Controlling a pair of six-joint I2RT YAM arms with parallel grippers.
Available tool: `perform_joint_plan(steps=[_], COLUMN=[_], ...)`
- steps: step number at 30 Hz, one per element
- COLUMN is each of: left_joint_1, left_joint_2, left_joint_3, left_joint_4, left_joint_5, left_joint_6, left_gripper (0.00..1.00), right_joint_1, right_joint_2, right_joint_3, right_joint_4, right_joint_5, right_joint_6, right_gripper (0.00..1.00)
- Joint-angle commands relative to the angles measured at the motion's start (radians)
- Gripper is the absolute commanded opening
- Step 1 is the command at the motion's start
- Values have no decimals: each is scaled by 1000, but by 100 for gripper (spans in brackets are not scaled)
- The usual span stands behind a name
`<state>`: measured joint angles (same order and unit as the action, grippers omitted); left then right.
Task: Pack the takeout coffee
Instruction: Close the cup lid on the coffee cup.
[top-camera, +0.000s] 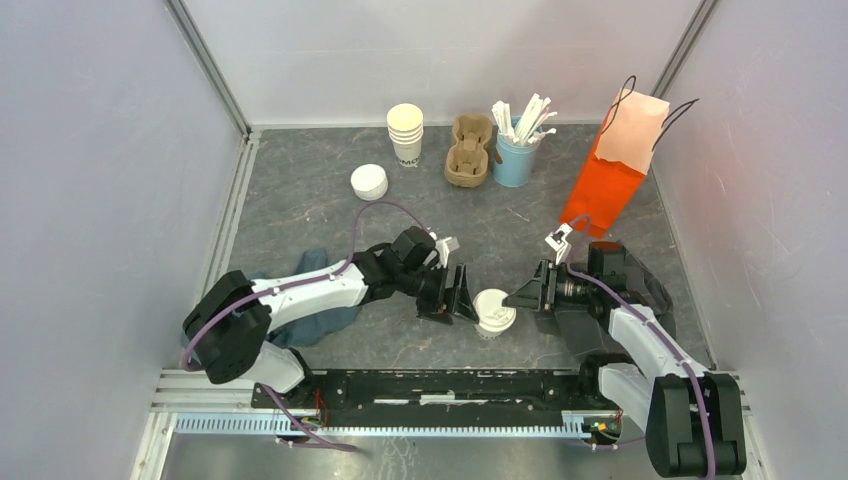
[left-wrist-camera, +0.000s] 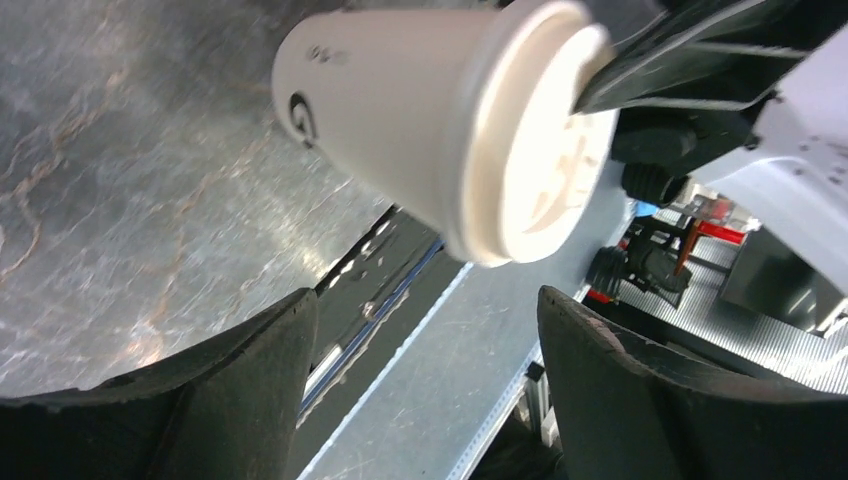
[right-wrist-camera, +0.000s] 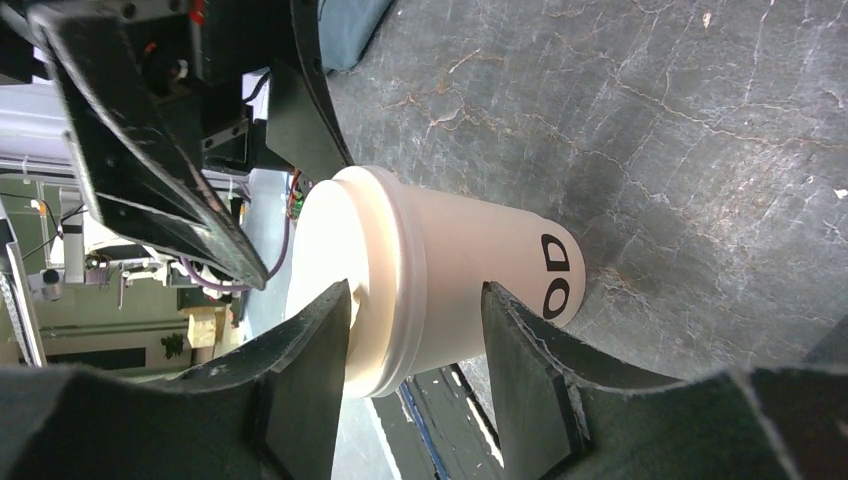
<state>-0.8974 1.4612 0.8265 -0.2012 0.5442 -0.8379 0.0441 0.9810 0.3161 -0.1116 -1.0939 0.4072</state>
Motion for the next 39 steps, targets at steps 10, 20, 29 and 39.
perform_joint_plan(steps=[10,20,29,39], left_joint_1=[52,52,51,51], left_joint_2=[45,100,113,45], left_joint_3=[36,24,-97,159], left_joint_4=[85,7,-145,-189], left_joint_5=[25,-26,-171,-95], left_joint_6=[-68,-40,63,54], left_gripper=[61,53,44,52], right_joint_1=[10,11,11,23], right_joint_2=[16,18,20,-37], right_joint_3=[-1,-8,-52,74], right_joint_4=[-51,-50,-64,-169], right_joint_5=[109,119,165,175], right_joint_6=[-83,-83,-101,-74], right_gripper=[55,55,55,63])
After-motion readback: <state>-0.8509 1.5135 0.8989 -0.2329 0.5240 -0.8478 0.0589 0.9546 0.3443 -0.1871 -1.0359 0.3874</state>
